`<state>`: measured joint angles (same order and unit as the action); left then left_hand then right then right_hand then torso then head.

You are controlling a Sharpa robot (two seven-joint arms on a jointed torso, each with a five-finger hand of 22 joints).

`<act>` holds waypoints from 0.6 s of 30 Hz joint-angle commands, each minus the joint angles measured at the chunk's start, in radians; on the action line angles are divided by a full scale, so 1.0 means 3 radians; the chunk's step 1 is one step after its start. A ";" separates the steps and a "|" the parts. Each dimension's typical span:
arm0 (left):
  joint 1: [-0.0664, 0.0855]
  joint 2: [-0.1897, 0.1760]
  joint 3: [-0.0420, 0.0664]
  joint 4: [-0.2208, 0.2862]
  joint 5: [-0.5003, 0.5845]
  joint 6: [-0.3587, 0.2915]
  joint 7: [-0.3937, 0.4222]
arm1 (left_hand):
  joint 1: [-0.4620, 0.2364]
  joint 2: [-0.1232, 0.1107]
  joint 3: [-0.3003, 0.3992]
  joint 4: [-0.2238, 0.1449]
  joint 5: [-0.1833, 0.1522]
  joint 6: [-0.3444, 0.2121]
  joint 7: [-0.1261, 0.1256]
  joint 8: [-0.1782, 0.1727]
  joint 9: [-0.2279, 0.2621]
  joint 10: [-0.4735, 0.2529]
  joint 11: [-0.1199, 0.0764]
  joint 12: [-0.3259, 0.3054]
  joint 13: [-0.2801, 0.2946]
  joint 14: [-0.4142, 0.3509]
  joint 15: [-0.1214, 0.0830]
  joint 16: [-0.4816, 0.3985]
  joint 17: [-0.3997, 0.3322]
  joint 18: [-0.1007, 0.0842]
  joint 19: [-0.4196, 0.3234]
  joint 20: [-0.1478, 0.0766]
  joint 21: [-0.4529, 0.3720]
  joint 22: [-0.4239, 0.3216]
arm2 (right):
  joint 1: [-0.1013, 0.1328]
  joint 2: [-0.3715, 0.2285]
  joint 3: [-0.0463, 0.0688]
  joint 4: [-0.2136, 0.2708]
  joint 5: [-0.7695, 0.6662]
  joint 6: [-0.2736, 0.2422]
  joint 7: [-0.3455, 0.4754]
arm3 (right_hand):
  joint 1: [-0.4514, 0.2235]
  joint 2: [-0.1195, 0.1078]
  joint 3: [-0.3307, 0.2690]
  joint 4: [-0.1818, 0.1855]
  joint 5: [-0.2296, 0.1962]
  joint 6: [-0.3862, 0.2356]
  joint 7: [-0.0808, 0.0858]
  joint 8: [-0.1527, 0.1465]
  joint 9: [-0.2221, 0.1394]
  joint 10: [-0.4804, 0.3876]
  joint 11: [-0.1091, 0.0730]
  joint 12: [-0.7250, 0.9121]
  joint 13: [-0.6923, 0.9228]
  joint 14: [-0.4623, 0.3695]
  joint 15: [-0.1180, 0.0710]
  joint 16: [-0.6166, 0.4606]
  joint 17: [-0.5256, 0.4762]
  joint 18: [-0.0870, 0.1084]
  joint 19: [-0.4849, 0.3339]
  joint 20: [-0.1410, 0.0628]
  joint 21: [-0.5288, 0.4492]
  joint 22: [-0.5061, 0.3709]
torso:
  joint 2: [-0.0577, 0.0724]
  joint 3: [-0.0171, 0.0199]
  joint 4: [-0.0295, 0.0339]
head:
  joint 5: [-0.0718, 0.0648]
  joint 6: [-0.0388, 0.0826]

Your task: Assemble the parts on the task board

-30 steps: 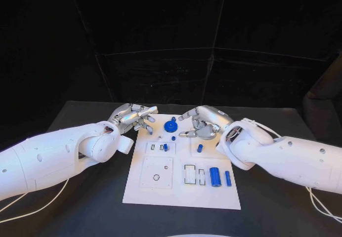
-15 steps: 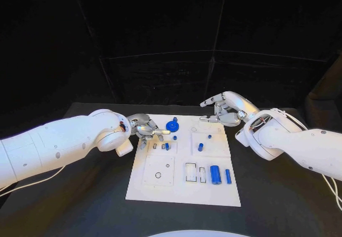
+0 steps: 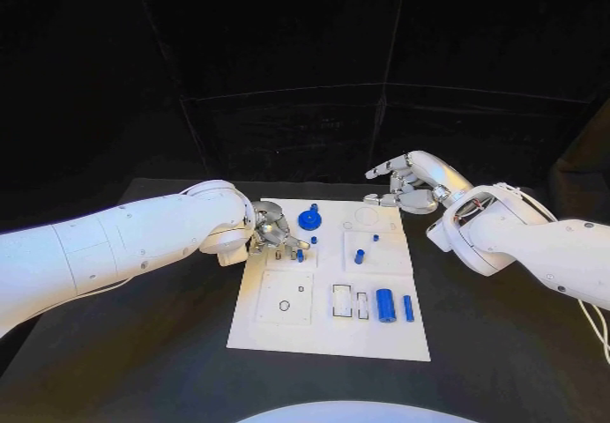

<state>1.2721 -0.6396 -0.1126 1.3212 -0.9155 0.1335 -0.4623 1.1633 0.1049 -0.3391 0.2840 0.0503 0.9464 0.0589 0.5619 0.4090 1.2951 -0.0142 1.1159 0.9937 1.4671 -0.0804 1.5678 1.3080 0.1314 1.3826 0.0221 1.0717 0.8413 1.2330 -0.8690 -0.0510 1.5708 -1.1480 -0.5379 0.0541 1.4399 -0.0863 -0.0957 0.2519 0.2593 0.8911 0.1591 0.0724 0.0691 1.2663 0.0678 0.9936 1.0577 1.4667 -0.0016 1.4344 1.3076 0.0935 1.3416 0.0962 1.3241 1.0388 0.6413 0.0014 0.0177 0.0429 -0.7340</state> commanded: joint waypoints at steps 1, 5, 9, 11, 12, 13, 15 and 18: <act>0.0025 0.0053 -0.0022 -0.0045 -0.0141 0.0115 -0.0119 | 0.0009 0.0042 -0.0025 0.0003 -0.0011 -0.0027 -0.0005 0.0043 0.0032 -0.0012 -0.0004 0.0041 0.0035 0.0346 0.0003 0.0010 0.0876 -0.0046 0.0035 0.0007 0.0073 0.0091 | 0.0010 0.0013 0.0002 -0.0005 0.0046 0.0023 0.0002 | 0.0014 0.0045 -0.0027 -0.0002 0.0043 0.0019 0.0000 0.0020 -0.0003 -0.0024 -0.0001 -0.0022 -0.0020 0.0145 -0.0031 -0.0030 0.0038 0.0028 -0.0024 -0.0006 -0.0029 -0.0011 | 0.0007 -0.0007 0.0002 | -0.0004 -0.0010; 0.0040 0.0101 -0.0044 -0.0087 -0.0145 0.0148 -0.0130 | 0.0037 0.0057 -0.0041 -0.0003 -0.0011 -0.0067 -0.0012 0.0116 0.0096 0.0006 -0.0011 0.0084 0.0076 0.0346 -0.0002 0.0010 0.0876 -0.0089 0.0100 0.0003 0.0305 0.0398 | 0.0012 0.0020 0.0002 -0.0014 0.0048 0.0034 -0.0006 | 0.0018 0.0054 -0.0033 -0.0004 0.0073 0.0020 -0.0001 0.0021 -0.0003 -0.0021 -0.0003 -0.0026 -0.0029 0.0145 -0.0032 -0.0038 0.0031 0.0028 -0.0024 -0.0008 -0.0037 -0.0018 | 0.0002 -0.0011 0.0012 | -0.0034 -0.0027; 0.0053 0.0145 -0.0059 -0.0138 -0.0153 0.0176 -0.0141 | 0.0059 0.0066 -0.0043 -0.0010 -0.0010 -0.0091 -0.0012 0.0152 0.0129 0.0006 -0.0012 0.0093 0.0082 0.0346 -0.0002 0.0010 0.0876 -0.0092 0.0097 0.0003 0.0345 0.0441 | 0.0013 0.0023 0.0002 -0.0024 0.0049 0.0049 -0.0022 | 0.0020 0.0059 -0.0036 -0.0005 0.0089 0.0020 -0.0002 0.0022 -0.0003 -0.0018 -0.0003 -0.0025 -0.0033 0.0146 -0.0034 -0.0039 0.0032 0.0028 -0.0023 -0.0009 -0.0040 -0.0020 | 0.0003 -0.0013 0.0014 | -0.0023 -0.0032; 0.0057 0.0163 -0.0064 -0.0159 -0.0157 0.0182 -0.0145 | 0.0063 0.0068 -0.0043 -0.0012 -0.0010 -0.0095 -0.0012 0.0157 0.0135 0.0006 -0.0012 0.0095 0.0084 0.0346 -0.0002 0.0010 0.0876 -0.0092 0.0096 0.0004 0.0349 0.0446 | 0.0013 0.0024 0.0002 -0.0028 0.0049 0.0055 -0.0029 | 0.0020 0.0059 -0.0036 -0.0005 0.0089 0.0020 -0.0002 0.0022 -0.0003 -0.0018 -0.0004 -0.0025 -0.0033 0.0146 -0.0034 -0.0039 0.0032 0.0028 -0.0023 -0.0009 -0.0040 -0.0020 | 0.0004 -0.0013 0.0017 | -0.0016 -0.0041; 0.0058 0.0173 -0.0066 -0.0170 -0.0159 0.0185 -0.0147 | 0.0066 0.0070 -0.0042 -0.0013 -0.0010 -0.0099 -0.0012 0.0162 0.0139 0.0006 -0.0012 0.0097 0.0086 0.0346 -0.0002 0.0010 0.0876 -0.0093 0.0094 0.0004 0.0354 0.0451 | 0.0014 0.0026 0.0002 -0.0029 0.0049 0.0058 -0.0033 | 0.0020 0.0059 -0.0036 -0.0005 0.0089 0.0020 -0.0002 0.0022 -0.0003 -0.0018 -0.0004 -0.0025 -0.0033 0.0146 -0.0034 -0.0039 0.0032 0.0028 -0.0023 -0.0009 -0.0040 -0.0020 | 0.0005 -0.0013 0.0017 | -0.0014 -0.0044; 0.0059 0.0181 -0.0067 -0.0177 -0.0160 0.0186 -0.0148 | 0.0072 0.0073 -0.0041 -0.0015 -0.0010 -0.0103 -0.0012 0.0168 0.0144 0.0006 -0.0012 0.0099 0.0087 0.0346 -0.0002 0.0010 0.0876 -0.0093 0.0092 0.0004 0.0358 0.0456 | 0.0014 0.0027 0.0002 -0.0030 0.0049 0.0061 -0.0036 | 0.0020 0.0060 -0.0036 -0.0005 0.0090 0.0020 -0.0002 0.0022 -0.0003 -0.0018 -0.0004 -0.0025 -0.0033 0.0146 -0.0034 -0.0040 0.0032 0.0028 -0.0022 -0.0009 -0.0040 -0.0020 | 0.0005 -0.0013 0.0016 | -0.0011 -0.0049; 0.0061 0.0193 -0.0069 -0.0188 -0.0162 0.0187 -0.0150 | 0.0078 0.0076 -0.0039 -0.0017 -0.0009 -0.0109 -0.0012 0.0175 0.0151 0.0004 -0.0011 0.0099 0.0085 0.0346 -0.0002 0.0010 0.0876 -0.0093 0.0090 0.0005 0.0364 0.0462 | 0.0014 0.0030 0.0002 -0.0033 0.0049 0.0065 -0.0044 | 0.0020 0.0062 -0.0037 -0.0005 0.0097 0.0020 -0.0002 0.0022 -0.0003 -0.0016 -0.0004 -0.0024 -0.0033 0.0146 -0.0034 -0.0042 0.0029 0.0028 -0.0021 -0.0009 -0.0040 -0.0020 | 0.0005 -0.0013 0.0015 | -0.0009 -0.0056; 0.0063 0.0213 -0.0070 -0.0203 -0.0163 0.0189 -0.0152 | 0.0083 0.0079 -0.0038 -0.0019 -0.0009 -0.0114 -0.0012 0.0181 0.0157 0.0006 -0.0011 0.0103 0.0090 0.0346 -0.0001 0.0010 0.0876 -0.0093 0.0088 0.0005 0.0370 0.0469 | 0.0014 0.0037 0.0002 -0.0038 0.0050 0.0072 -0.0054 | 0.0019 0.0064 -0.0039 -0.0004 0.0104 0.0021 -0.0003 0.0023 -0.0003 -0.0017 -0.0004 -0.0027 -0.0038 0.0146 -0.0034 -0.0043 0.0028 0.0028 -0.0021 -0.0010 -0.0041 -0.0021 | 0.0005 -0.0013 0.0016 | -0.0007 -0.0064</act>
<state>1.2887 -0.5781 -0.1341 1.2619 -0.9529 0.1733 -0.4988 1.1819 0.1235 -0.3487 0.2800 0.0503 0.9182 0.0551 0.6111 0.4550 1.2952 -0.0142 1.1430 1.0194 1.4671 -0.0803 1.5678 1.3078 0.1160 1.4087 0.0233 1.1793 0.9811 1.2347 -0.8592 -0.0512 1.5588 -1.1370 -0.5258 0.0434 1.4489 -0.0773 -0.1008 0.2514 0.2880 0.8911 0.1591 0.0724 0.0689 1.2664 0.0678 0.9898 1.0472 1.4630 -0.0054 1.4252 1.3074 0.0932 1.3417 0.0962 1.3153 1.0333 0.6425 -0.0022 0.0221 0.0401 -0.7513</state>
